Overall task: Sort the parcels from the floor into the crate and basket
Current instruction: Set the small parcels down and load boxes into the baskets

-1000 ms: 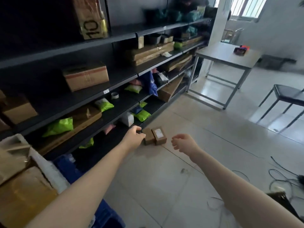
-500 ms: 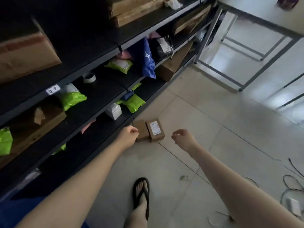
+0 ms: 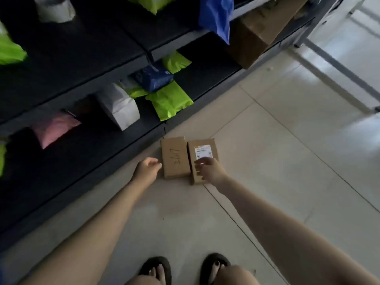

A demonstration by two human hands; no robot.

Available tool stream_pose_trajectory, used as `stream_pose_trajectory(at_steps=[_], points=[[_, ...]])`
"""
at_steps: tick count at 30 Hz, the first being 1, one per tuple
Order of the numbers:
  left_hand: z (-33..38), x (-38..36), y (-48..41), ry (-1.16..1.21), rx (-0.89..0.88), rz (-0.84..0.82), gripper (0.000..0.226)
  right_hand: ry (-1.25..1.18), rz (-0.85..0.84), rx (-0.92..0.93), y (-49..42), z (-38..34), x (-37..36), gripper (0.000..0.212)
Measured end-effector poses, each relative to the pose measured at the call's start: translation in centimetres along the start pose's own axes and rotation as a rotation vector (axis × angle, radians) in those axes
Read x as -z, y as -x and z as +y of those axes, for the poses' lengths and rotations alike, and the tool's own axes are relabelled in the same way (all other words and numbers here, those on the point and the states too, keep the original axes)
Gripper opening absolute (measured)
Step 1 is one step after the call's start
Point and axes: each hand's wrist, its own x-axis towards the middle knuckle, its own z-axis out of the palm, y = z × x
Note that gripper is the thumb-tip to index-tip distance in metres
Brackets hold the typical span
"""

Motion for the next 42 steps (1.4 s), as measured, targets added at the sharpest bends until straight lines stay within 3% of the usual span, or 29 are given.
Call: stream_pose_trajectory(at_steps=[5, 8, 9, 10, 13, 15, 19, 23, 25, 27, 31, 33, 36, 39, 41, 42], points=[[-8.5, -7.5, -13.9, 0.231, 0.022, -0.011, 0.054, 0.214, -0.01, 0.145, -15.2, 5.4, -5.8, 0.043], [-12.6, -9.9, -20.0, 0.431, 0.077, -0.095, 0.115, 0.275, 0.102, 0.23, -19.7, 7.4, -8.1, 0.048], [-13.7, -10.5, -21.2, 0.467, 0.092, -0.113, 0.123, 0.309, 0.123, 0.257, -20.3, 7.9, -8.7, 0.055], [-13.8, -10.9, -21.1, 0.479, 0.09, -0.119, 0.113, 0.351, 0.113, 0.277, -20.3, 8.1, -9.2, 0.065], [-11.2, -11.5, -17.2, 0.424, 0.113, -0.041, 0.056, 0.316, -0.031, 0.223, -19.2, 8.0, -10.0, 0.081], [-10.8, -12.1, -16.1, 0.405, 0.117, -0.04, 0.043, 0.146, -0.064, 0.155, -18.7, 7.5, -9.9, 0.085], [-10.3, -12.1, -16.4, 0.47, 0.138, -0.003, 0.057, 0.214, 0.063, 0.053, -20.5, 7.2, -9.1, 0.081], [-10.1, -12.3, -16.8, 0.475, 0.138, -0.088, 0.031, -0.088, -0.01, -0.032, -21.9, 8.7, -7.9, 0.066], [-9.5, -11.9, -15.7, 0.478, 0.12, -0.089, 0.022, -0.046, 0.012, 0.042, -21.0, 8.6, -8.0, 0.048], [-8.1, -11.2, -14.5, 0.463, 0.047, -0.071, 0.025, -0.034, 0.095, 0.119, -19.8, 7.6, -7.1, 0.039], [-2.9, -10.6, -12.2, 0.415, -0.176, -0.109, 0.025, -0.241, 0.323, 0.177, -16.6, 5.4, -1.2, 0.026], [-0.3, -12.2, -12.1, 0.331, -0.221, -0.182, 0.024, -0.324, 0.52, 0.155, -15.8, 6.5, 2.1, 0.015], [0.3, -16.5, -13.7, 0.205, -0.196, -0.197, 0.02, -0.32, 0.686, 0.006, -16.5, 10.1, 5.4, 0.024], [-0.7, -19.6, -14.8, 0.209, -0.072, -0.176, 0.038, -0.478, 0.664, -0.101, -18.1, 14.2, 7.4, 0.025], [-1.4, -21.3, -14.8, 0.359, 0.054, -0.32, 0.045, -0.605, 0.455, -0.168, -19.1, 16.8, 7.6, 0.028], [-1.6, -22.1, -14.5, 0.431, 0.103, -0.405, 0.045, -0.657, 0.337, -0.205, -19.2, 17.6, 7.4, 0.041]])
